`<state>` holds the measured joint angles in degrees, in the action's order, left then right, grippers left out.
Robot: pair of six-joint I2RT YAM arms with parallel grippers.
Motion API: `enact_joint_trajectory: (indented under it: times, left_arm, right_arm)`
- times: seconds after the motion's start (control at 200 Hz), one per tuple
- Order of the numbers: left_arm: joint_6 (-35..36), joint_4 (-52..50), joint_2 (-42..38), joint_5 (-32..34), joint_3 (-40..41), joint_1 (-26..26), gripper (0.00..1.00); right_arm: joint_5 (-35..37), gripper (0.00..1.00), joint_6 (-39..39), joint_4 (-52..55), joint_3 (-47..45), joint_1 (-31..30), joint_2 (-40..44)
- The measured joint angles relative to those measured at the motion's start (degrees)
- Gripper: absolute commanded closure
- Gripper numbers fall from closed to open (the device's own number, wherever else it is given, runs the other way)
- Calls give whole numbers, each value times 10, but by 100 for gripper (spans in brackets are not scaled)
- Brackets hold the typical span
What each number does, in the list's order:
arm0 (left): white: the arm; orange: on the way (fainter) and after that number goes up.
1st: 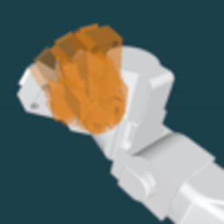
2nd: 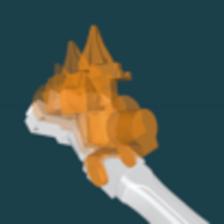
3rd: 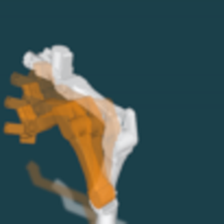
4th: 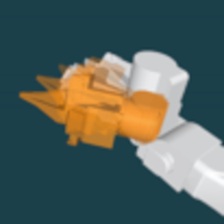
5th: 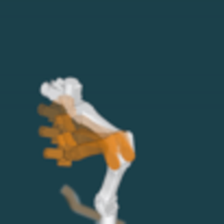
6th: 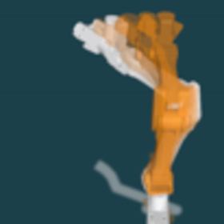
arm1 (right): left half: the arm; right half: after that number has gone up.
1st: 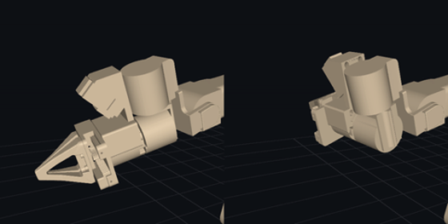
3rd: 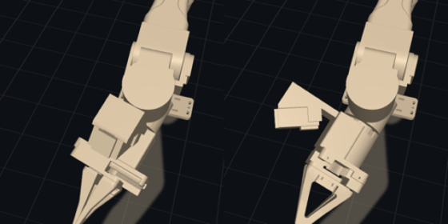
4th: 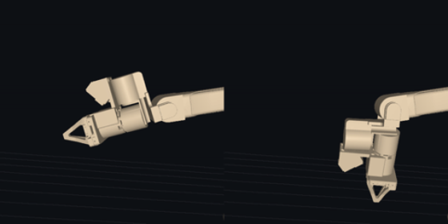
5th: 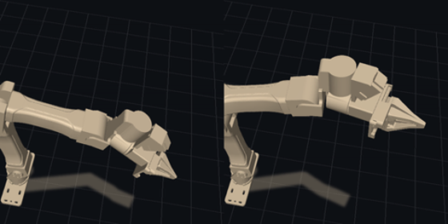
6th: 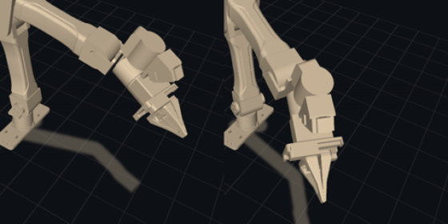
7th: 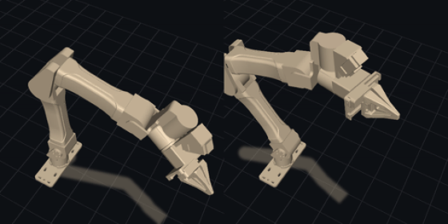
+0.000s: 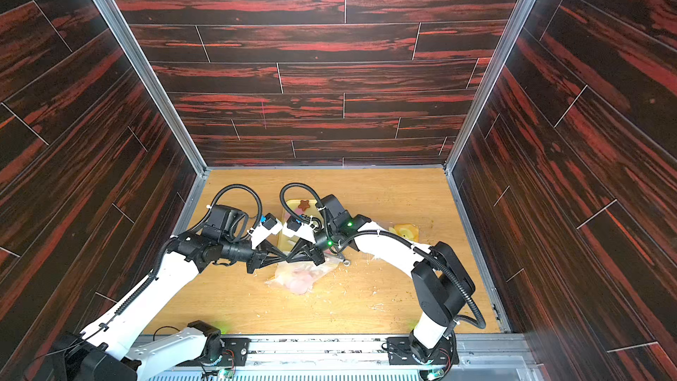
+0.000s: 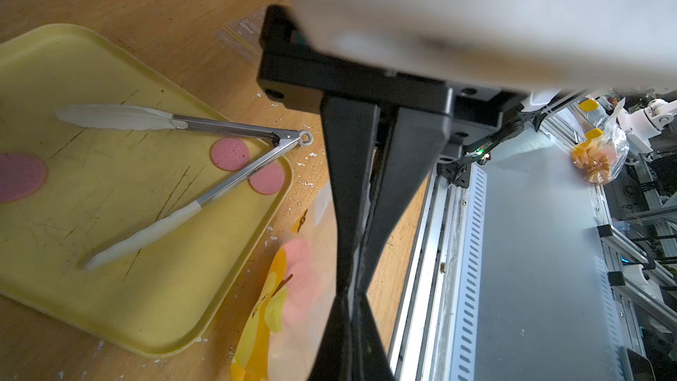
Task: Put the cookies into a resealable bag to prevent moisture
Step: Close the ziploc bag at the center of the board.
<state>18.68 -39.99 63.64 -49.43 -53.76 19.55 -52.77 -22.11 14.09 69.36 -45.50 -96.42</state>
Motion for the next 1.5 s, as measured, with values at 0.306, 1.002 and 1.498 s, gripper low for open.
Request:
enact_joint_trajectory:
  times: [0.306, 1.002, 1.498]
  left_arm:
    - [4, -10, -8, 12, 0, -1, 100]
    - [4, -16, -23, 31, 0, -6, 100]
    - [4, -16, -24, 40, -1, -7, 100]
  right_arm:
    - [25, 100, 7, -1, -20, 8, 2]
    - [60, 100, 11, -4, -91, 43, 64]
    - [76, 82, 19, -9, -136, 72, 105]
